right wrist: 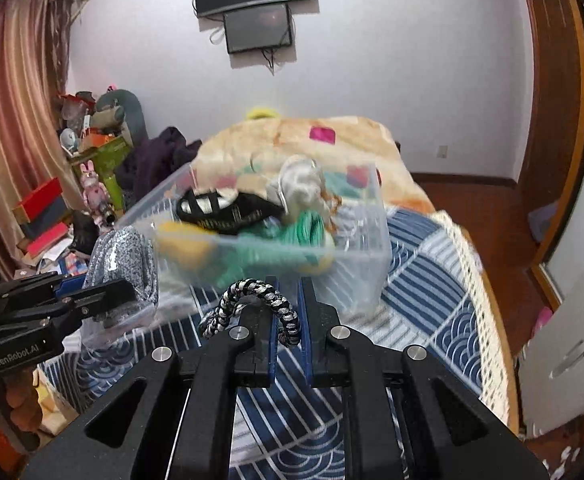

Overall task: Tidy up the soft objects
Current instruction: 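Grasp the bagged grey sock with the left gripper while the right grasps the braided cord, then drop the grey sock and braided cord into the box with both grippers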

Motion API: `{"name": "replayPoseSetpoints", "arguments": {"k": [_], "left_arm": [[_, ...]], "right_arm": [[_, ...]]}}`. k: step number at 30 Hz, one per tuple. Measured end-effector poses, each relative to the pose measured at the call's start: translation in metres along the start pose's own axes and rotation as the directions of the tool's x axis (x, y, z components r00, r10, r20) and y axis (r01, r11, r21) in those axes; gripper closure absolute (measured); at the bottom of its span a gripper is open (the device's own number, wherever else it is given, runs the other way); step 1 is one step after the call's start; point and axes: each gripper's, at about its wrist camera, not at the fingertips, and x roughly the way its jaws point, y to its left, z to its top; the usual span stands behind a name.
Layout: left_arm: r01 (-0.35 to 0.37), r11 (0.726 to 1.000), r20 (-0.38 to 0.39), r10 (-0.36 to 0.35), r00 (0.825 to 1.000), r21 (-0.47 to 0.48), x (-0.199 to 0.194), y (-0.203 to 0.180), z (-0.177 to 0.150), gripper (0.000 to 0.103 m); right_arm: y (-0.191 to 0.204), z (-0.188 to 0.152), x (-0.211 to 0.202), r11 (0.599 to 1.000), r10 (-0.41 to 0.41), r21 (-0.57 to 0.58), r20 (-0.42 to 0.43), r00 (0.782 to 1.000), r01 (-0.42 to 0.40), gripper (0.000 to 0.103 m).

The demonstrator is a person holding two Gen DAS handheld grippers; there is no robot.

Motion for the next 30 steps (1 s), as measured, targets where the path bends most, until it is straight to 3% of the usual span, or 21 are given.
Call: {"name": "replayPoseSetpoints", "arguments": {"k": [5, 11, 15, 21, 27, 30], "left_arm": [[-0.016, 1.0, 0.051, 0.016, 0.999, 0.006, -0.004, 0.007, 0.024, 0.075], [-0.039, 0.999, 0.048, 0.038, 0.998, 0.01, 0.018, 0.015, 0.048, 0.075], [-0.061, 0.998, 0.033, 0.06, 0.998, 0.018, 0.037, 0.017, 0.054, 0.075], [-0.15, 0.988, -0.003, 0.15, 0.989, 0.048, 0.071, 0.023, 0.049, 0.075], [-0.163, 0.983, 0.002, 0.163, 0.987, 0.086, 0.074, 0.018, 0.043, 0.073], [-0.173, 0.979, -0.002, 0.174, 0.985, 0.11, 0.073, 0.016, 0.041, 0.071]], "right_arm": [[0.004, 0.025, 0.001, 1.0, -0.009, -0.024, 0.059, 0.998, 0.01, 0.095], [0.004, 0.047, 0.022, 0.999, -0.04, -0.03, 0.081, 0.996, 0.043, 0.094], [0.007, 0.053, 0.046, 0.998, -0.058, -0.031, 0.051, 0.997, 0.06, 0.095], [0.009, 0.046, 0.068, 0.996, -0.077, -0.044, -0.009, 0.997, 0.077, 0.094], [0.008, 0.037, 0.064, 0.993, -0.105, -0.064, -0.046, 0.993, 0.102, 0.094], [0.004, 0.035, 0.065, 0.995, -0.089, -0.059, -0.075, 0.993, 0.085, 0.089]]}}
